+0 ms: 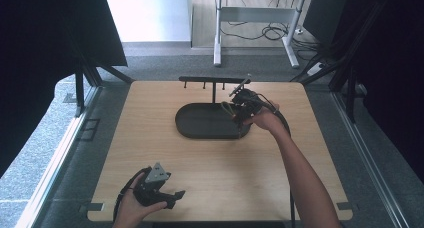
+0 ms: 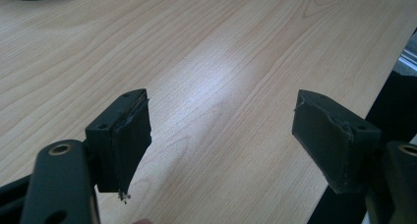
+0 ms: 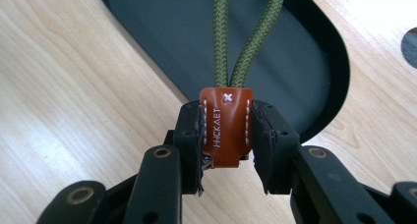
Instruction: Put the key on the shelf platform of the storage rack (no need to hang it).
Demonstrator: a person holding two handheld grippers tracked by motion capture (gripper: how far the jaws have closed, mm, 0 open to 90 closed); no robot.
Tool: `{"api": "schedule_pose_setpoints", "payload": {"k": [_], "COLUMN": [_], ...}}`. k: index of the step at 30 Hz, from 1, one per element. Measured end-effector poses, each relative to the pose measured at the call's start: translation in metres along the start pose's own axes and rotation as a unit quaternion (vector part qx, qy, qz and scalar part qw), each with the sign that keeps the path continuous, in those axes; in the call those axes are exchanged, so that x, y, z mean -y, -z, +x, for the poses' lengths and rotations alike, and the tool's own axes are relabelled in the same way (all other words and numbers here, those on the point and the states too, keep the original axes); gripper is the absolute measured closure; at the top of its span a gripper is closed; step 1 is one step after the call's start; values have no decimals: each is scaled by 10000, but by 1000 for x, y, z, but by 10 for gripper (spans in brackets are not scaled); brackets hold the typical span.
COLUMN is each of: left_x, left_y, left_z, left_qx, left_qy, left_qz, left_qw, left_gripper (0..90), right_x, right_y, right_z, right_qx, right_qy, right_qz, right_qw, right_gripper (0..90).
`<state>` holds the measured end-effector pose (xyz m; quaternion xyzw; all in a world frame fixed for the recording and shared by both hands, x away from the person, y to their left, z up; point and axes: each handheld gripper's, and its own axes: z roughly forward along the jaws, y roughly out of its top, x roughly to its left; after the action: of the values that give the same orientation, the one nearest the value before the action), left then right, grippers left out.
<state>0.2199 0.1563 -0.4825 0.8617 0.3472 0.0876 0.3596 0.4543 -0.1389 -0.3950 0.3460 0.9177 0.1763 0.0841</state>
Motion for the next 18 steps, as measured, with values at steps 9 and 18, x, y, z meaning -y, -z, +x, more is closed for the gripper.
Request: {"api": "schedule_pose_setpoints", "payload": {"k": [9, 18], "left_x": [0, 0], "left_y": [-1, -1], "left_z": [0, 1], "left_qx": [11, 4], "left_qy": [-7, -1], "left_qz": [16, 11], "left_qw": [10000, 10000], "left_gripper": [230, 231], "right_x": [-8, -14], "right_y": [-5, -12], "right_z": [-10, -16], "right_qx": [84, 194], "right_qy": [-133, -202], "right_qz": [-80, -126], "right_qw": [9998, 9995], "right_gripper": [674, 673]}}
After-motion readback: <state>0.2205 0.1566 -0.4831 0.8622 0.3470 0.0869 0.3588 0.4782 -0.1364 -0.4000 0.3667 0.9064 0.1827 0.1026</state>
